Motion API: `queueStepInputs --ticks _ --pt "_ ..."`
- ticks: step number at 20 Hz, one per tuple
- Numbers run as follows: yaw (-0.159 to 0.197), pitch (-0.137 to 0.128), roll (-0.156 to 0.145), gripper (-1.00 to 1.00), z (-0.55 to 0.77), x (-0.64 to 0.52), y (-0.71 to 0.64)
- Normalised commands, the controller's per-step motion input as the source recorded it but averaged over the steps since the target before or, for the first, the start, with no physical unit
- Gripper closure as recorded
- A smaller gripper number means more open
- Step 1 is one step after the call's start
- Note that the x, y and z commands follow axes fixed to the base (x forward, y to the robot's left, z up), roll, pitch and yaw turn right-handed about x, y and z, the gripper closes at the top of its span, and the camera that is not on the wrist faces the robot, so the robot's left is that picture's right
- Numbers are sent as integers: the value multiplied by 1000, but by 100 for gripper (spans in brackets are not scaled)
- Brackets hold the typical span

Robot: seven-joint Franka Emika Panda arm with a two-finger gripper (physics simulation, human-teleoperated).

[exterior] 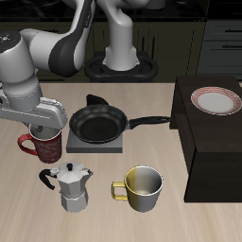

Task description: Place the red mug on the plate

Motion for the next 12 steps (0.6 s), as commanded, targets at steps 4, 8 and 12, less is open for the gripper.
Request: queueStepInputs --ticks 4,8,12 --pt "7 -32 2 100 381 -235 192" --pt "19 -81 11 100 531 -316 221" --pt "-9 -70 -13 100 446 -354 211"
